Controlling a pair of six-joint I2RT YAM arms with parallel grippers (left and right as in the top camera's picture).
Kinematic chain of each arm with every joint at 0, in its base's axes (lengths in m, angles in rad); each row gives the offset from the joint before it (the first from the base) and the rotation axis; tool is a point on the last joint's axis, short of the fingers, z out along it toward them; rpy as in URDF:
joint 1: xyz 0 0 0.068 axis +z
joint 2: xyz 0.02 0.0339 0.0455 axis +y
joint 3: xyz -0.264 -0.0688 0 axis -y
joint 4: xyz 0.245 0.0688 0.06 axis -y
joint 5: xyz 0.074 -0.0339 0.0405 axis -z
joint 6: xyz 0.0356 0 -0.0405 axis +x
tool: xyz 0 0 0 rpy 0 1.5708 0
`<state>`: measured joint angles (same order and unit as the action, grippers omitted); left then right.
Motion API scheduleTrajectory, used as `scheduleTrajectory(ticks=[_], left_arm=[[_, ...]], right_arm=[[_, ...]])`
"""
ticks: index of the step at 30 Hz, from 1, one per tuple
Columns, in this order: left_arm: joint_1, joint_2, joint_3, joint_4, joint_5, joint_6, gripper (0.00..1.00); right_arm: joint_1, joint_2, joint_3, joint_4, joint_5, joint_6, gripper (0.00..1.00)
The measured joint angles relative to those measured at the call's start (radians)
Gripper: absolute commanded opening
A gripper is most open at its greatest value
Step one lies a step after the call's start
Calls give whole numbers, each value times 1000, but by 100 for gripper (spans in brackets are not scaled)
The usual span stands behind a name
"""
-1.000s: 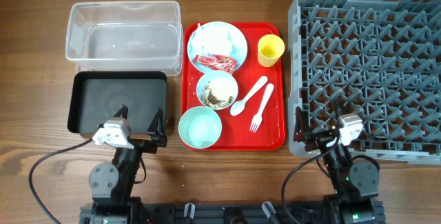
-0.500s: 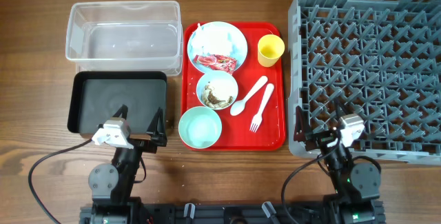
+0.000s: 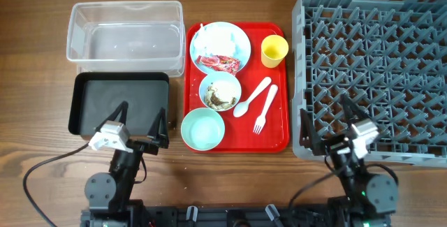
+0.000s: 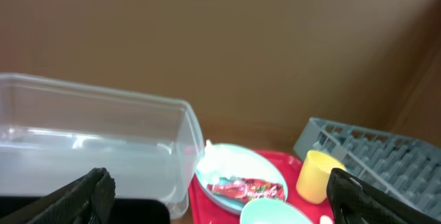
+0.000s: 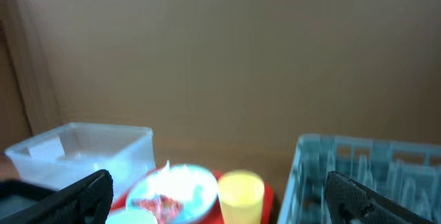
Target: Sort waste into correct bins and load items into the dishwasher rack
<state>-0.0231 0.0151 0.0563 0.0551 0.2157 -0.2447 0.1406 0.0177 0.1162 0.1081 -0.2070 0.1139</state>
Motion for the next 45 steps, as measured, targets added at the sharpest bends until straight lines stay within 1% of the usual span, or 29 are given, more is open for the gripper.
scheduleTrajectory(ticks=[4,11,18,25,27,28,29,31,36,38,41,45], left_arm=[[0,25,101,-53,3,0,100],[0,174,336,-180,12,34,100],[0,421,630,-362,23,61,100],[-5,736,946,-584,44,73,100],[-23,822,1025,-632,44,89,100],[-27,838,1039,-645,45,100,100],[-55,912,1098,-677,45,109,100],[-100,1025,1208,-794,42,129,100],[-210,1352,1497,-982,45,158,100],[-241,1464,1554,-990,45,162,100],[-273,1576,1568,-991,45,164,100],[-298,1679,1568,-953,58,166,100]], right_arm=[[0,14,92,-20,-26,-25,100],[0,151,306,-187,-56,-65,100],[0,362,552,-377,-89,-118,100],[0,609,837,-649,-111,-127,100],[0,677,914,-739,-114,-127,100],[0,720,961,-790,-115,-128,100],[0,743,985,-816,-115,-128,100],[0,792,1031,-861,-115,-128,100],[0,865,1056,-881,-115,-119,100],[0,886,1057,-909,-115,-109,100],[0,917,1057,-932,-115,-99,100],[0,943,1057,-960,-115,-91,100]])
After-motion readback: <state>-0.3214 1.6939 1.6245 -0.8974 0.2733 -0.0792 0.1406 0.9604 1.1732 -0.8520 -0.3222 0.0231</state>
